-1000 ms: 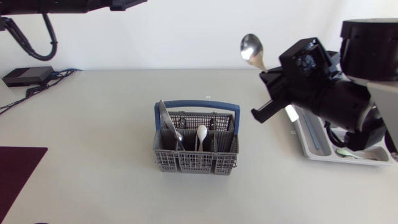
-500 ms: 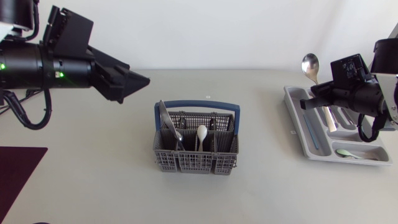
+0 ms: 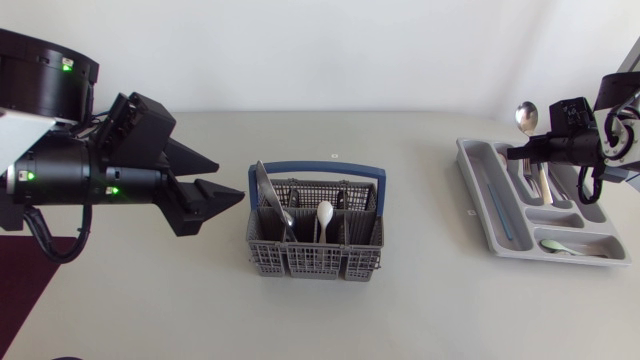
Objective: Sort the cutlery from the basket into the organizer compartments.
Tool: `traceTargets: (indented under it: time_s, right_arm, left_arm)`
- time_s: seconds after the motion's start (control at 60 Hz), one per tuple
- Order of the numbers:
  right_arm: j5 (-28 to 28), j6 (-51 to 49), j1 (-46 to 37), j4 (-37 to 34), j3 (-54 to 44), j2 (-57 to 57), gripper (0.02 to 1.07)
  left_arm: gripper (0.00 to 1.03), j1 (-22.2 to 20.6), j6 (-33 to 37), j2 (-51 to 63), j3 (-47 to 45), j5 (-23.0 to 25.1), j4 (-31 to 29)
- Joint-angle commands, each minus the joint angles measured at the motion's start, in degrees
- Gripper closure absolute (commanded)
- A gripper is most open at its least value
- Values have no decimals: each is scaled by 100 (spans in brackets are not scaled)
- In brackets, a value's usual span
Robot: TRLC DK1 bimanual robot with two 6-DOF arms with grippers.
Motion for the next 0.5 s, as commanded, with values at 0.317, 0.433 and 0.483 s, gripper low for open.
traceTargets:
  time_s: [0.317,0.433,0.483]
  right_arm:
    - [-47,442,-304,-134,1796,2016,101]
    - [-47,609,-356,-309,2244,2482,101]
    - [-39,635,-383,-371,2402,2658,101]
  left_arm:
    - [20,-120,118,-169,-432,125,168]
    - [20,-163,127,-187,-519,161,194]
    - [20,-172,153,-187,-537,178,203]
